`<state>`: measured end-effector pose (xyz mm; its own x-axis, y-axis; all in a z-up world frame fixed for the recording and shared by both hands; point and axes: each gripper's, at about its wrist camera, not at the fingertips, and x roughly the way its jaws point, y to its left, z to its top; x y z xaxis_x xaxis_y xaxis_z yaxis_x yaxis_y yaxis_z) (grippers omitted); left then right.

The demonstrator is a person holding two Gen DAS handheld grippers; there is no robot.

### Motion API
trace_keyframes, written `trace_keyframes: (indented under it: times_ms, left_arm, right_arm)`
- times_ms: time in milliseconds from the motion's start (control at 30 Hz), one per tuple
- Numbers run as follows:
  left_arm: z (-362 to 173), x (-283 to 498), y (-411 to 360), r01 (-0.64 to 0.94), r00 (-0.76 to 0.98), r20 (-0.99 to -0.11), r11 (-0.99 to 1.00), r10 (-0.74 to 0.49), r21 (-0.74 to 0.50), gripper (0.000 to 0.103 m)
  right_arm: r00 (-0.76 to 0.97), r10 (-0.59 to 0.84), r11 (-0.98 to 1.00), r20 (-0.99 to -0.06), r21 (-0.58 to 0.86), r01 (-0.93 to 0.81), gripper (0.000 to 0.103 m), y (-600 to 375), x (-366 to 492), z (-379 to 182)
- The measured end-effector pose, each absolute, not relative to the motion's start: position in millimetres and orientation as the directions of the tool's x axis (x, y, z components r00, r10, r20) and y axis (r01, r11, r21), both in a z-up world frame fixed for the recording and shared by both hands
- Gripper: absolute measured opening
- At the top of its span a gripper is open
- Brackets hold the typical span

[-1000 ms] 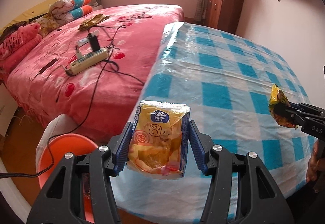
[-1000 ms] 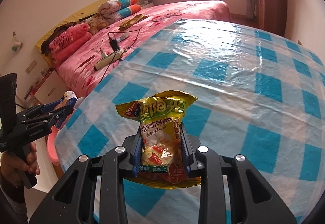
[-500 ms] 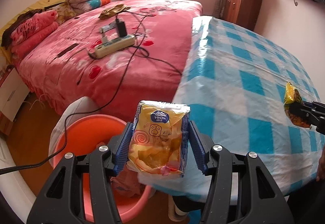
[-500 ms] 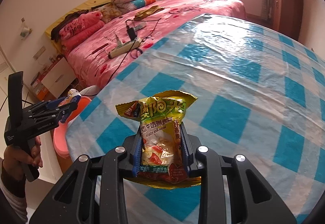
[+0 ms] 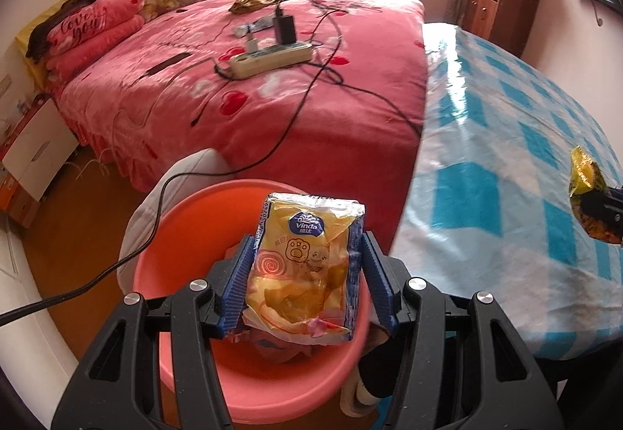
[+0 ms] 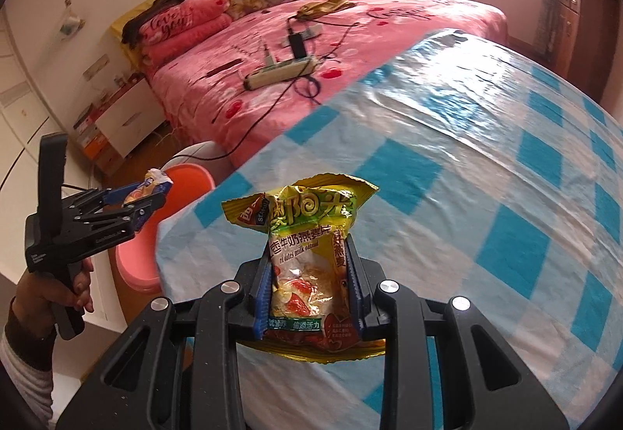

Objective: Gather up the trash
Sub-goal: 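Carry the tissue pack and snack bag with both tools over the orange bucket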

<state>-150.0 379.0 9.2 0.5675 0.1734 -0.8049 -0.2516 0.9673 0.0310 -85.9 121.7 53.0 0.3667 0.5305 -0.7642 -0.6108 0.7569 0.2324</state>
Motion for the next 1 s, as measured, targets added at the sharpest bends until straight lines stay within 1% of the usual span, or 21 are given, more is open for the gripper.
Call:
trace_keyframes:
  times_ms: [433, 1000]
  left_arm:
    - [-16, -173, 424, -0.353, 0.512, -0.831, 0.935, 0.217, 0.027, 0.056]
    - [-40, -189, 462, -0.453, 0.459, -0.855, 0.892, 0.244, 0.011, 0.056]
  right_arm:
    - [0.269, 0.581, 0.650, -0.769, 0.238, -0.722, 0.033, 202, -98, 62]
    - [0.114, 0.617, 0.492, -0.779, 0.268, -0.829, 0.033, 306, -120, 51]
